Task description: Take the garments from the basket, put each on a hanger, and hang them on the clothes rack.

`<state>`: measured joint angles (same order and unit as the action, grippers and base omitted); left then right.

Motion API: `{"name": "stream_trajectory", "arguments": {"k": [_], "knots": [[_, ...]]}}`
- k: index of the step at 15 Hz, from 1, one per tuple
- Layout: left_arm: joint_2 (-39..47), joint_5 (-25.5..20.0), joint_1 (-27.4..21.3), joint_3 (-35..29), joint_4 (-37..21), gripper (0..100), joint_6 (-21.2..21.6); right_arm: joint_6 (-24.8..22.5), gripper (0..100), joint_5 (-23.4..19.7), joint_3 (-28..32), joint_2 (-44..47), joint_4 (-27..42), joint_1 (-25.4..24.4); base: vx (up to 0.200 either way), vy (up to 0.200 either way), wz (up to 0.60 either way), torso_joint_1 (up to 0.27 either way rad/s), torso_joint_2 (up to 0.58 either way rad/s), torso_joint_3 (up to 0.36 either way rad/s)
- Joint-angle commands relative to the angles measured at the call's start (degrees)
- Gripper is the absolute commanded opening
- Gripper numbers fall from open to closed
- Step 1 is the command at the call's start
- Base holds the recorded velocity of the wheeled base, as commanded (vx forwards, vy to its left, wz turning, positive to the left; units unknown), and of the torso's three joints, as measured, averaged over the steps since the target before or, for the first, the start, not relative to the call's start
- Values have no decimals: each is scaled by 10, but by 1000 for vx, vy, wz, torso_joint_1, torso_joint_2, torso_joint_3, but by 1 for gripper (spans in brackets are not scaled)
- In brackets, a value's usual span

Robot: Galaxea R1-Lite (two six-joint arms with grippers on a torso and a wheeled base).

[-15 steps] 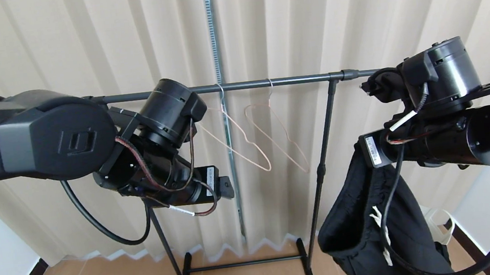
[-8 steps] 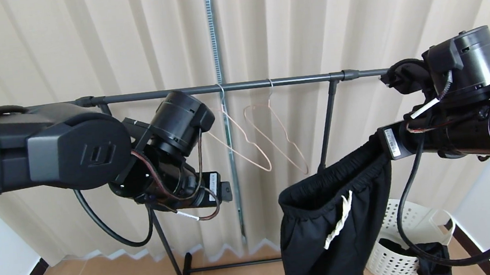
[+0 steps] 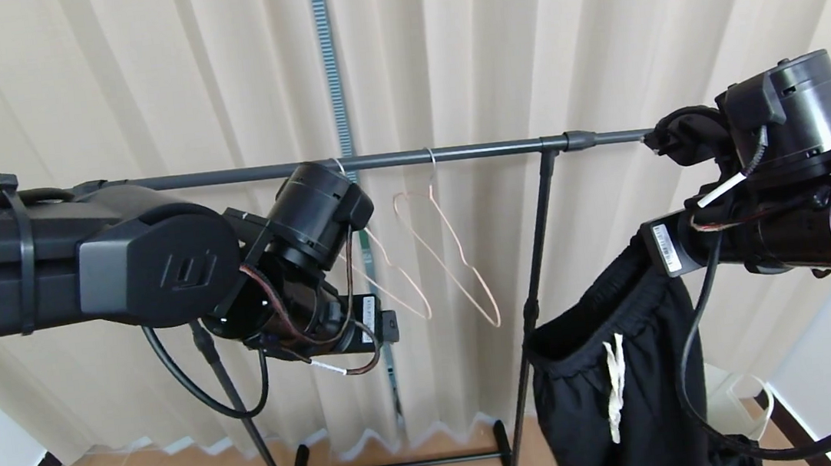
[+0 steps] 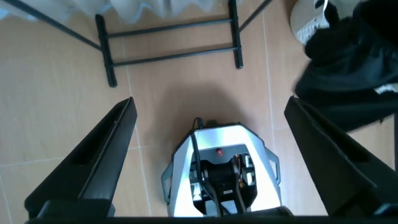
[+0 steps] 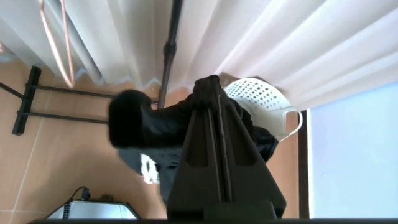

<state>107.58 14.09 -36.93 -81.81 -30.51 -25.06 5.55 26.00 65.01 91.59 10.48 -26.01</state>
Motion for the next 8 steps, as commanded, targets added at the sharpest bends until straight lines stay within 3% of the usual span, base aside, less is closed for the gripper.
{"name": "stream_trajectory", "arguments": {"k": [1, 5, 8], "knots": [[8, 5, 2, 1, 25, 100, -9, 0, 0, 0, -2, 0, 0, 0, 0, 0, 0, 0, 0, 0], [32, 16, 11, -4, 61, 100, -10, 0, 0, 0, -2, -1, 0, 0, 0, 0, 0, 0, 0, 0], [97, 39, 36, -47, 118, 100, -10, 0, 0, 0, -2, -4, 0, 0, 0, 0, 0, 0, 0, 0]]}}
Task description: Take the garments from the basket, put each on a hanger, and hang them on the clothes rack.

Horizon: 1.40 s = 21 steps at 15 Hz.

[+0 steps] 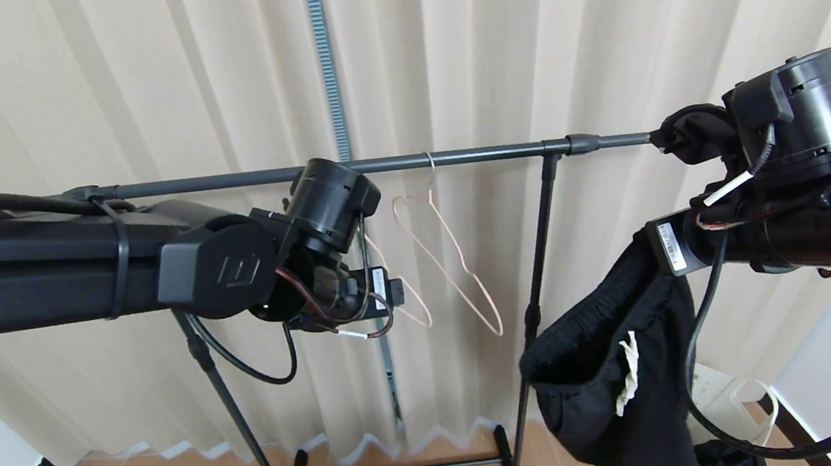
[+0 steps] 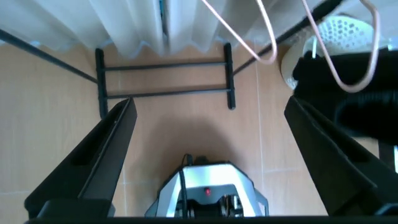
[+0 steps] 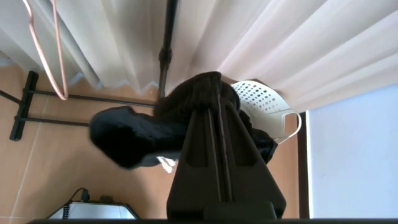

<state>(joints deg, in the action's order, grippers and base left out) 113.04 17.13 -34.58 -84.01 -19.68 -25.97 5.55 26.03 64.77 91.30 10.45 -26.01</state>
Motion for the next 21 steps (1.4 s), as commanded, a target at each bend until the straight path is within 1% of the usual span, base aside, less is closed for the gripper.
{"name": "stream_trajectory", "arguments": {"k": [1, 3, 4, 5, 10, 11, 13, 14, 16, 21], "knots": [[69, 15, 22, -56, 10, 100, -1, 0, 0, 0, -1, -1, 0, -1, 0, 0, 0, 0, 0, 0], [117, 26, 36, -121, 10, 100, -12, 0, 0, -1, -3, -1, 0, -1, 0, 0, 0, 0, 0, 0], [129, 28, 38, -139, 10, 100, -16, 0, 0, -1, -3, 0, -1, -1, 0, 0, 0, 0, 0, 0], [153, 28, 38, -177, 10, 100, -22, 0, 0, -1, -5, 0, -7, -2, 0, 0, 0, 0, 0, 0], [219, 28, 37, -271, 10, 100, -37, -2, 0, -1, -6, 0, -13, -4, 0, 0, 0, 0, 0, 0], [229, 28, 37, -279, 7, 100, -37, -2, 0, -1, -7, -1, -13, -4, 0, 0, 0, 0, 0, 0], [231, 31, 38, -275, 3, 100, -37, -2, 0, -1, -6, 0, -13, -4, 0, 0, 0, 0, 0, 0], [230, 48, 41, -275, -17, 100, -37, -2, 0, -1, -7, 0, -13, -4, 0, 0, 0, 0, 0, 0], [229, 60, 47, -276, -57, 100, -37, -2, 0, -1, -6, 2, -13, -4, 0, 0, 0, 0, 0, 0], [229, 78, 54, -281, -63, 100, -36, -2, 0, -1, -10, 0, -13, -5, 0, 0, 0, 0, 0, 0]]}}
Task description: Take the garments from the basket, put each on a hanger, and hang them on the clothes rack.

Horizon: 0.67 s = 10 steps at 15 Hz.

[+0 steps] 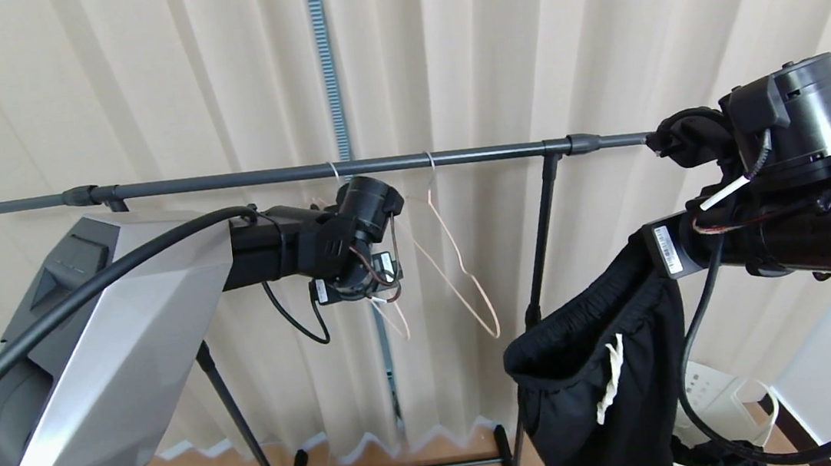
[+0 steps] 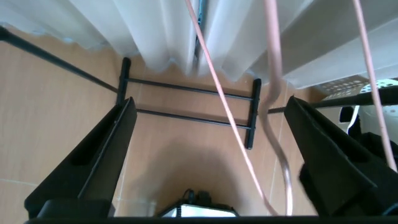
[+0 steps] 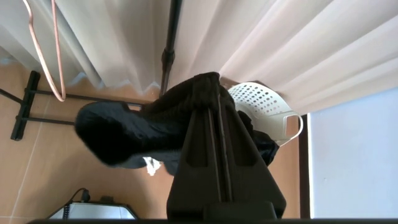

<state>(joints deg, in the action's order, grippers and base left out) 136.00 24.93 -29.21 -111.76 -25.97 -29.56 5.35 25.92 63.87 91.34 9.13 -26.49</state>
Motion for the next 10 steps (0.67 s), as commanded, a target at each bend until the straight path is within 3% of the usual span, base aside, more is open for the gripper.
{"name": "stream_trajectory", "arguments": {"k": [1, 10], "knots": [[1, 0, 0, -10, 0, 100, 1, 0, 0, 1, -1, 0, -2, -1, 0, 0, 0, 0, 0, 0], [19, 1, 2, -28, 3, 100, 16, -1, 0, 1, -8, 0, -16, -5, 0, 0, 0, 0, 0, 0]]}}
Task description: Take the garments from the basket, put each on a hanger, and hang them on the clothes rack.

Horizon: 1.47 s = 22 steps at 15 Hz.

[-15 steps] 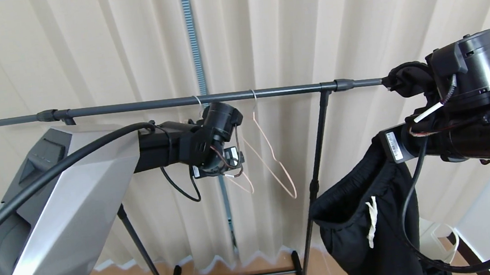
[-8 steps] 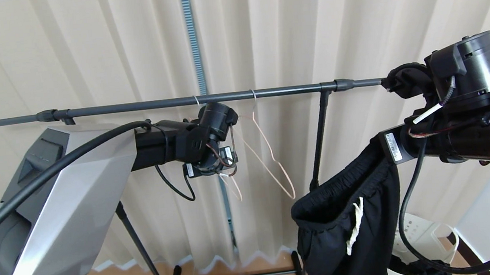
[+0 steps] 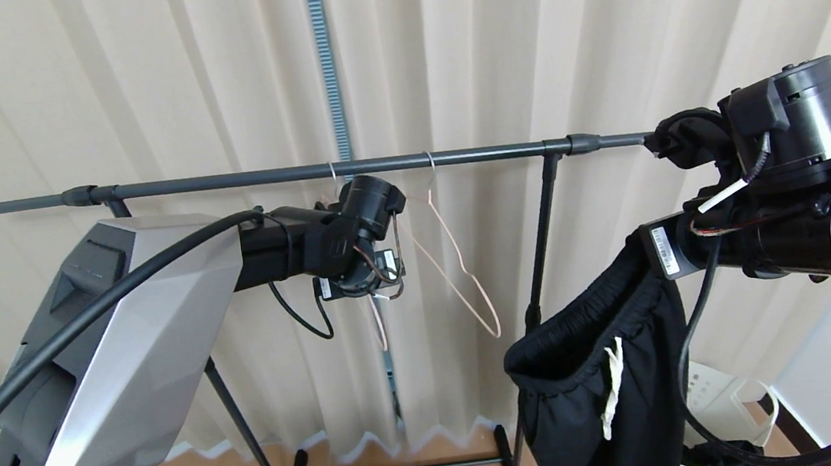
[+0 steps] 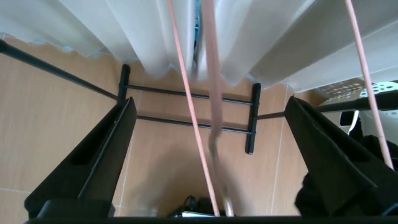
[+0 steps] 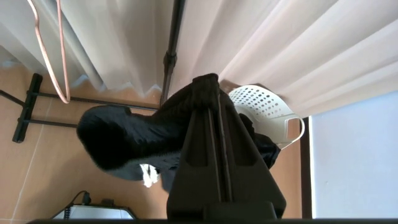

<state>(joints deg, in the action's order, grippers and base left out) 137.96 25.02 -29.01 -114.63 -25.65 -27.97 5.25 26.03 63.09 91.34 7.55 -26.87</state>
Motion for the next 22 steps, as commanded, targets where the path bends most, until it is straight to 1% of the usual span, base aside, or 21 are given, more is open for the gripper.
{"name": "stream_trajectory", "arguments": {"k": [1, 2, 3, 8, 11, 14, 17, 19, 22], "knots": [[-1, 0, 1, 0, 0, 100, 0, 0, 0, 0, -1, 0, 0, -2, 0, 0, 0, 0, 0, 0], [-1, 0, 3, 0, 0, 100, 3, 0, 0, 0, -2, -1, 0, -2, 0, 0, 0, 0, 0, 0], [-1, 0, 4, 0, -1, 0, 3, 0, 0, 0, -2, -1, -1, -2, 0, 0, 0, 0, 0, 0], [-5, -1, -7, 0, -4, 0, 5, 0, 0, 0, -3, -2, 0, -2, 0, 0, 0, 0, 0, 0], [-23, -3, -10, 0, -5, 0, 9, 0, 0, 0, -2, -2, 0, -2, 0, 0, 0, 0, 0, 0], [-47, -6, -9, 8, -24, 0, 9, -2, 0, 0, -3, -2, -1, -2, 0, 0, 0, 0, 0, 0], [-81, -7, -10, 45, -25, 0, 19, -2, 0, 0, -3, -2, -1, -2, 0, 0, 0, 0, 0, 0], [-128, -8, -17, 96, -20, 0, 34, -2, 0, 0, -3, -4, -1, -2, 0, 0, 0, 0, 0, 0], [-177, -15, -25, 146, -13, 0, 47, -3, 0, 0, -3, -6, -1, -2, 0, 0, 0, 0, 0, 0]]}}
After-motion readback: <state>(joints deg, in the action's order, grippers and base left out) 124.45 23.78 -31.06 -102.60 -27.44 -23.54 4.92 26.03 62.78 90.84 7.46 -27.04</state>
